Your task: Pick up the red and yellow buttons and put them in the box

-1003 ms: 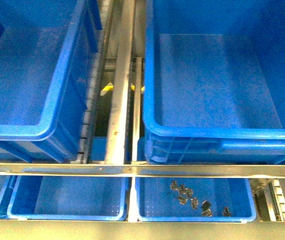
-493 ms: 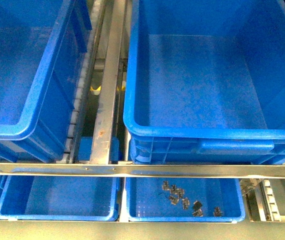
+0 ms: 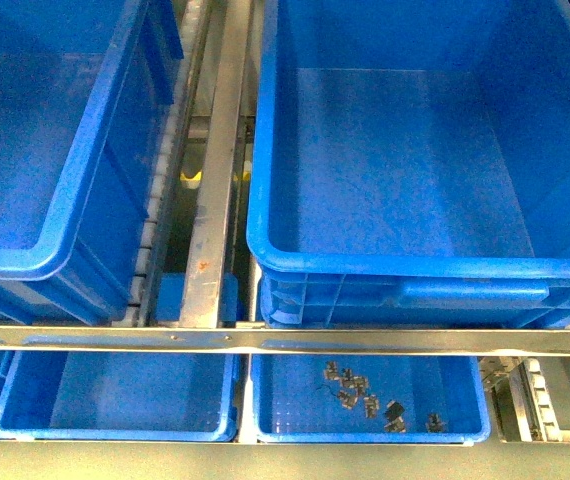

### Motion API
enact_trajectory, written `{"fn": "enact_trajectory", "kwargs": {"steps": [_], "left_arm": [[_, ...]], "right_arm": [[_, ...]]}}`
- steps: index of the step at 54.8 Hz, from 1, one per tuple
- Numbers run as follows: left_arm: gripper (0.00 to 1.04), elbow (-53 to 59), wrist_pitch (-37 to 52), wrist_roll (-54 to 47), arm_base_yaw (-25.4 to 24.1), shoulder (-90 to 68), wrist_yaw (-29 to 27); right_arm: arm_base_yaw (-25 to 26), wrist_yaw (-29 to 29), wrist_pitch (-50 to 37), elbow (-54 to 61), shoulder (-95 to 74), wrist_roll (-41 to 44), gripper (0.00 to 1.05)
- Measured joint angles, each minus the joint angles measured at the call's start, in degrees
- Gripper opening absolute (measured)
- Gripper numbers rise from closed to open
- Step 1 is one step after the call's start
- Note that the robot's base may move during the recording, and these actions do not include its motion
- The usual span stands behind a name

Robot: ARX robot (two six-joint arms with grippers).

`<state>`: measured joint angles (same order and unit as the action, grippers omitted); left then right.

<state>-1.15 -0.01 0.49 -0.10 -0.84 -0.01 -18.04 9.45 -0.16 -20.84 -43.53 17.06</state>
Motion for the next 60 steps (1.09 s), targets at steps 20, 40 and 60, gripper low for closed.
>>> {"fn": "enact_trajectory", "kwargs": {"steps": [20,40,60], "left_arm": [[0.97,0.0,0.0,-0.1,0.0,0.0,0.0],[0.97,0.0,0.0,-0.1,0.0,0.0,0.0],[0.97,0.0,0.0,-0.1,0.0,0.0,0.0]], "right_arm": [[2.8,-5.4,-9.0,-0.2,-14.3,1.3,0.27],[8.7,-3.1,-20.3,-32.0,-58.0,7.4,0.27],[11.4,5.2,-3.2,-73.1,-90.8,1.3,0.27]]}}
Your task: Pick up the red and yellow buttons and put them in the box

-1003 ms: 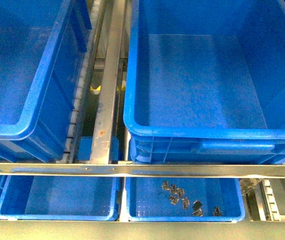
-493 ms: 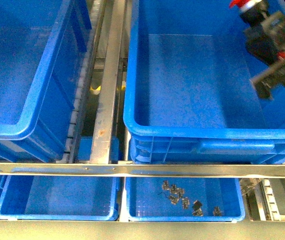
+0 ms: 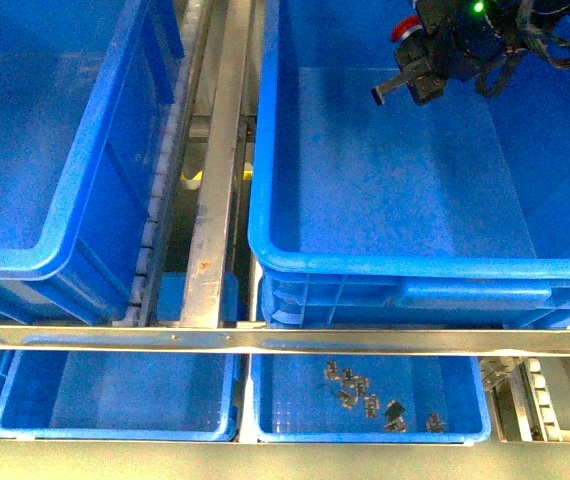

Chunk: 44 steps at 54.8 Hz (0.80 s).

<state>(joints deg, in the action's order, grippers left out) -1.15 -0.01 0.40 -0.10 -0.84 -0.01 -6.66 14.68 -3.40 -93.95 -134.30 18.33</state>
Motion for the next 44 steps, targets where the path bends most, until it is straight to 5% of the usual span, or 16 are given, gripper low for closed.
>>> {"fn": "enact_trajectory", "kwargs": {"steps": [23,44], "left_arm": [[0.97,0.0,0.0,0.0,0.0,0.0,0.0],[0.97,0.0,0.0,0.0,0.0,0.0,0.0]], "right_arm": [[1.4,0.8,9.3,-11.7,-8.8,-4.7,0.27],[3.0,-5.9,1.0,-0.7,-3.0,-6.1,0.89]]}}
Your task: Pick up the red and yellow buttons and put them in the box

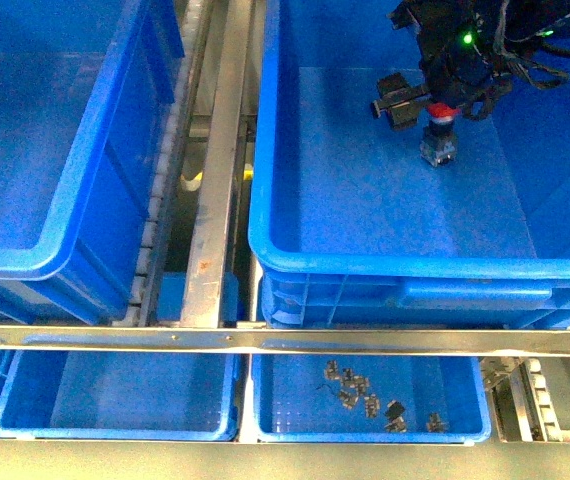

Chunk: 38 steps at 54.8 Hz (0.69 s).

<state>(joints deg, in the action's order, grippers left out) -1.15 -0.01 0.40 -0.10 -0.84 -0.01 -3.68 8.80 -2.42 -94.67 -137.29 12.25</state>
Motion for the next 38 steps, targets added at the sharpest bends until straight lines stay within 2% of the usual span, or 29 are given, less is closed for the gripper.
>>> {"fn": "enact_trajectory", "kwargs": {"steps": [3,7,15,22,30,34,38], "left_arm": [[0.97,0.0,0.0,0.0,0.0,0.0,0.0],[0.97,0.0,0.0,0.0,0.0,0.0,0.0],[0.97,0.0,0.0,0.0,0.0,0.0,0.0],[0.97,0.0,0.0,0.0,0.0,0.0,0.0],[0.97,0.0,0.0,0.0,0.0,0.0,0.0],[0.97,0.0,0.0,0.0,0.0,0.0,0.0],[0.97,0.0,0.0,0.0,0.0,0.0,0.0]], "right_arm": [[1.0,-2.5,-4.1,7.3,5.5,1.6,0.99],[2.9,-6.4,-9.4,19.5,15.9,3.4,0.98],[5.6,-12.6,-12.0,36.6,31.2,0.7,0.98],[8.5,-17.2,-8.9,50.9,45.5,-2.6,0.98],[13.2,-22.6,-0.7,62.7,65.5,-11.8,0.98],[14.5,-20.8,4.8,65.0,74.3,-15.1,0.98],[15.0,-20.3,6.3,65.5,78.3,-16.8,0.98]]}}
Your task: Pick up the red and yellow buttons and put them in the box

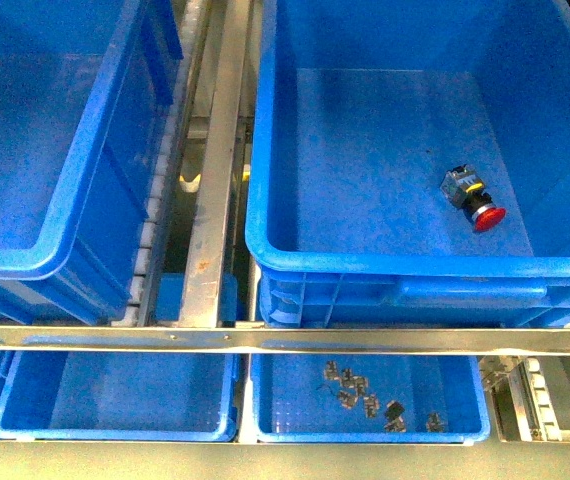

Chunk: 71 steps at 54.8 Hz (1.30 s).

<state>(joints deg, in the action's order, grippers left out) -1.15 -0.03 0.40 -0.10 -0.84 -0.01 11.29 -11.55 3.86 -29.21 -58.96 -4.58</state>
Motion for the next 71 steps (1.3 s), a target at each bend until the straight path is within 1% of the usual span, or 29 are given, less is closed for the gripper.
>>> {"fn": "enact_trajectory", "kwargs": {"steps": [1,2,5,6,8,10,11,13,16,19,24,25,27,29,34,41,43,46,71], "left_arm": [[0.97,0.0,0.0,0.0,0.0,0.0,0.0],[0.97,0.0,0.0,0.0,0.0,0.0,0.0],[0.97,0.0,0.0,0.0,0.0,0.0,0.0],[0.97,0.0,0.0,0.0,0.0,0.0,0.0],[0.97,0.0,0.0,0.0,0.0,0.0,0.0],[0.97,0.0,0.0,0.0,0.0,0.0,0.0],[0.97,0.0,0.0,0.0,0.0,0.0,0.0],[0.97,0.0,0.0,0.0,0.0,0.0,0.0],[0.97,0.0,0.0,0.0,0.0,0.0,0.0],[0.97,0.0,0.0,0.0,0.0,0.0,0.0],[0.97,0.0,0.0,0.0,0.0,0.0,0.0],[0.97,0.0,0.0,0.0,0.0,0.0,0.0],[0.97,0.0,0.0,0.0,0.0,0.0,0.0],[0.97,0.0,0.0,0.0,0.0,0.0,0.0],[0.97,0.0,0.0,0.0,0.0,0.0,0.0],[0.97,0.0,0.0,0.0,0.0,0.0,0.0],[0.97,0.0,0.0,0.0,0.0,0.0,0.0],[0.97,0.0,0.0,0.0,0.0,0.0,0.0],[0.97,0.0,0.0,0.0,0.0,0.0,0.0]], "right_arm": [[0.0,0.0,-0.2,0.1,0.5,-0.3,0.98],[0.0,0.4,-3.2,1.0,0.6,-0.2,0.96],[-0.9,1.8,-26.7,9.8,1.6,2.2,0.82],[-1.3,2.2,-32.3,12.4,1.8,2.6,0.77],[-2.1,2.6,-39.6,15.9,2.7,3.1,0.69],[-2.6,2.9,-42.7,17.3,3.7,3.3,0.64],[-3.0,3.3,-44.3,18.0,5.0,3.5,0.59],[-3.8,4.4,-44.8,19.0,7.7,4.0,0.48],[-4.5,5.3,-44.3,20.5,10.1,4.0,0.36],[-5.0,5.8,-43.5,21.5,11.3,4.1,0.28],[-6.2,6.7,-41.6,23.4,14.3,4.2,0.10],[-6.6,7.2,-41.4,23.5,14.7,4.2,0.09],[-8.5,10.3,-40.6,24.0,16.2,4.3,0.03],[-9.8,11.0,-39.8,24.5,17.7,4.3,0.04],[-11.0,11.1,-37.7,25.4,20.7,4.4,0.04],[-11.1,11.6,-34.6,26.8,25.2,4.4,0.04],[-11.1,11.5,-36.2,27.9,25.5,4.4,0.04],[-11.1,11.6,-36.1,28.0,26.3,4.4,0.04],[-11.2,11.6,-21.7,28.0,41.2,4.4,0.04]]}}
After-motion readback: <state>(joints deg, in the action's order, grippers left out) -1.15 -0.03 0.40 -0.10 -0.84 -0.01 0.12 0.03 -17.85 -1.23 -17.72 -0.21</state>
